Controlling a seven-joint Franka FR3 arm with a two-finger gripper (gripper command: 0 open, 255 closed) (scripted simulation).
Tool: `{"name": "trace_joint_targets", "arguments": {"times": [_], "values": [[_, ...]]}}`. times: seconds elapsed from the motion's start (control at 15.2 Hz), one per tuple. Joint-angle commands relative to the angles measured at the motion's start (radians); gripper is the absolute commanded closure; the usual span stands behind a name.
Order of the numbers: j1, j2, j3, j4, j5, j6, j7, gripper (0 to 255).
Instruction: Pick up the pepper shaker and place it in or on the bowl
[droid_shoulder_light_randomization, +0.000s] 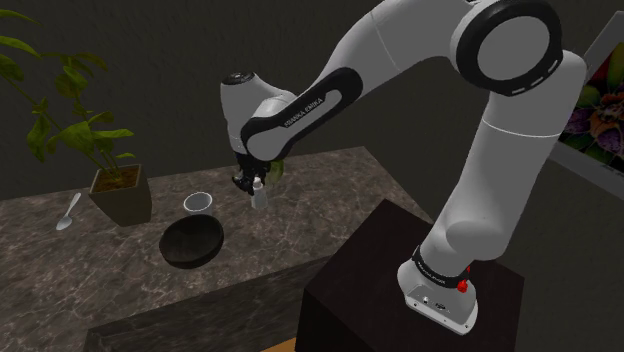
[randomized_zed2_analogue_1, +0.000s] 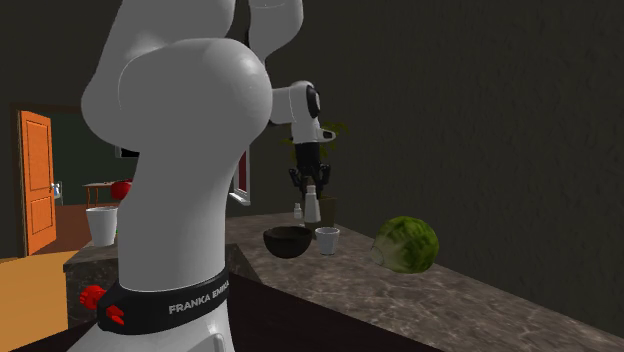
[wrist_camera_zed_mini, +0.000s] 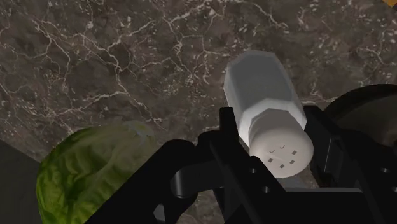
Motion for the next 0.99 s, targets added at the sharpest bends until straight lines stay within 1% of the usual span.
{"name": "trace_joint_targets", "arguments": {"times": [0.0, 0.26, 0.53, 0.73, 0.92], "values": [[0.022, 0.054, 0.008, 0.082, -0.015, -0.035, 0.034, 255], [0.078, 0.17, 0.02, 0.254, -0.046, -0.106, 0.101, 255], [0.141, 0.296, 0.024, 0.452, -0.073, -0.189, 0.153, 255], [0.193, 0.401, 0.022, 0.624, -0.091, -0.263, 0.182, 255], [0.252, 0.521, 0.017, 0.828, -0.106, -0.351, 0.2, 255]]}}
